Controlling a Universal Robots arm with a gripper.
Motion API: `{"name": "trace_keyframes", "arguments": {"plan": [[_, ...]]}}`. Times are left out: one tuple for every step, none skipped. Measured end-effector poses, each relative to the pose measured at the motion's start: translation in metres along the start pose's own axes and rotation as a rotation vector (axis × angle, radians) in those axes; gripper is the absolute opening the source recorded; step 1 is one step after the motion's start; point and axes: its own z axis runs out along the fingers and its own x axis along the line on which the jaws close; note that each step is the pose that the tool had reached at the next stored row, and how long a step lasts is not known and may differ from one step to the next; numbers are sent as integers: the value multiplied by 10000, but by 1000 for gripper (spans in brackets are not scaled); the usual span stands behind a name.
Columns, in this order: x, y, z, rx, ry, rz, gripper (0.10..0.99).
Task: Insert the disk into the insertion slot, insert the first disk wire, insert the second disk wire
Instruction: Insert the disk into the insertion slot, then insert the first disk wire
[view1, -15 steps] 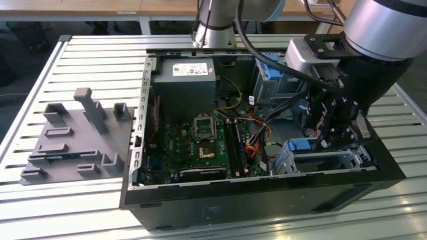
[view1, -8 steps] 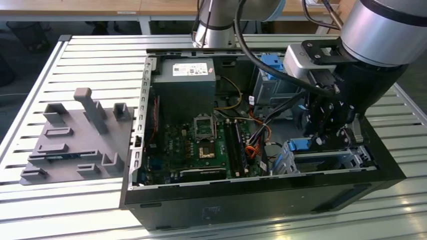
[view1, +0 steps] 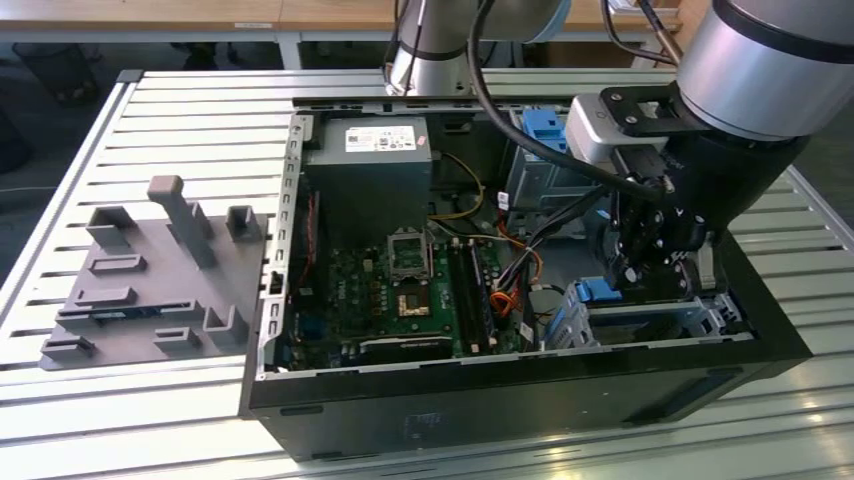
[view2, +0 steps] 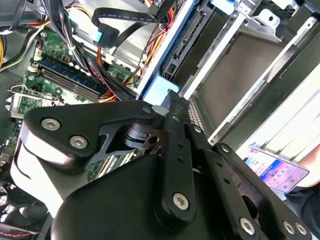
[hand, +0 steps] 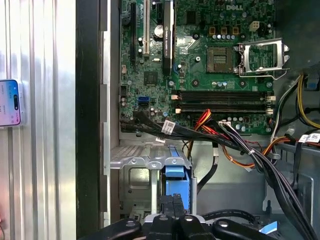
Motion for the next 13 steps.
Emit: {"name": "trace_keyframes", "arguments": {"plan": [[0, 0, 1, 0, 0, 0, 106], [0, 0, 1, 0, -1, 0, 106], [0, 0, 2, 0, -1, 1, 106], [0, -1, 3, 0, -2, 1, 106], [0, -2, 3, 0, -3, 2, 106], [0, -3, 3, 0, -3, 1, 106], [0, -4, 3, 0, -3, 0, 106], [0, -6, 3, 0, -2, 1, 106], [0, -11, 4, 0, -3, -1, 106], [0, -17, 4, 0, -3, 0, 106], [0, -22, 4, 0, -3, 0, 106], [0, -29, 5, 0, -3, 0, 106], [0, -41, 5, 0, -2, 0, 106]]}}
